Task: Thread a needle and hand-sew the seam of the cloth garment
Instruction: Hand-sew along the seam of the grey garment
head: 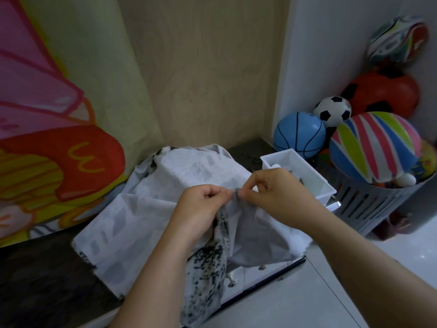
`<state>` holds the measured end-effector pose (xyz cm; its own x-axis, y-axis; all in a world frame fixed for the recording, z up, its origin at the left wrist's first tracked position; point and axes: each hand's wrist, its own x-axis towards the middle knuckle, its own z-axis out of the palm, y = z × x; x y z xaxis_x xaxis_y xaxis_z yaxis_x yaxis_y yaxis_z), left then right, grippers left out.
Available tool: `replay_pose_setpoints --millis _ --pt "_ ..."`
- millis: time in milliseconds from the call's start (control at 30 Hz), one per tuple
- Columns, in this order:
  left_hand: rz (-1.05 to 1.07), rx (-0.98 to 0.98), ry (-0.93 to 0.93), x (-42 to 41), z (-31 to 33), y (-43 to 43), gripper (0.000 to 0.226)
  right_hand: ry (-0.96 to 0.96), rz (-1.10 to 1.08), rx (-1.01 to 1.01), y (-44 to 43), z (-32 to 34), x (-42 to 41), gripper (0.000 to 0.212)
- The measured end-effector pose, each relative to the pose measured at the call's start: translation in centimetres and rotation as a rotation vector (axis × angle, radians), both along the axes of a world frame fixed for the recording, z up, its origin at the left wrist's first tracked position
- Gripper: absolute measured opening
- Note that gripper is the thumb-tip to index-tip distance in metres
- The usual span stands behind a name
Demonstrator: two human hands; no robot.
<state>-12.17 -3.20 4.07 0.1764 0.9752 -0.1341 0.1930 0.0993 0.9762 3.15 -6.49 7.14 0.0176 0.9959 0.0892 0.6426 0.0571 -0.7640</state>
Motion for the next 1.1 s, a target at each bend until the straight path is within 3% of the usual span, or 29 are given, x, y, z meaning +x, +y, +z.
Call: replay_pose_setpoints --millis 67,133,233,333,400,467,533,633,667,767,867,1100 --pt "0.022 -0.024 -0.003 -0.2 0.0 0.2 0.011 0.239 -0.014 0.084 -0.1 0.2 0.0 0.015" --pt "0.030 -0.035 0.025 -0.4 -0.3 0.4 0.013 0.640 0.026 0.113 -0.1 0.6 -0.1 0.016" --pt "0.030 -0.043 0.036 -0.4 -0.5 0.6 0.015 1.223 0.188 -0.015 -0.2 1.4 -0.3 0.020" --pt "0.042 -0.020 0.081 -0.3 -0.7 0.8 0.017 1.336 0.294 -0.262 -0.4 1.9 0.2 0.031" --pt "0.048 -0.033 0.066 -0.3 -0.9 0.9 0.018 1.296 0.377 -0.422 -0.6 1.8 0.8 0.032" --pt "0.035 -0.017 0.034 -0.3 -0.9 0.8 0.018 1.120 0.392 -0.496 -0.8 1.8 1.1 0.021" --pt "0.005 0.036 0.043 -0.3 -0.7 0.6 0.017 0.768 0.262 -0.438 -0.7 1.7 1.1 0.013" --pt "-0.047 0.142 0.090 -0.6 0.0 0.2 0.014 0.102 -0.007 -0.175 0.0 1.1 1.4 0.020" --pt "-0.067 0.179 0.108 -0.7 0.2 0.0 0.013 -0.003 -0.024 -0.123 0.2 0.9 1.6 0.024" --pt "-0.151 0.246 0.140 -1.0 0.7 -0.3 0.009 -0.071 0.075 -0.195 0.4 0.6 2.1 0.030" --pt "-0.211 0.313 0.195 -1.1 1.2 -0.9 0.007 -0.042 0.158 -0.262 0.6 0.7 2.5 0.018" --pt "-0.238 0.411 0.325 -1.1 2.2 -2.2 0.022 0.018 0.256 -0.245 -0.1 2.0 3.4 0.011"
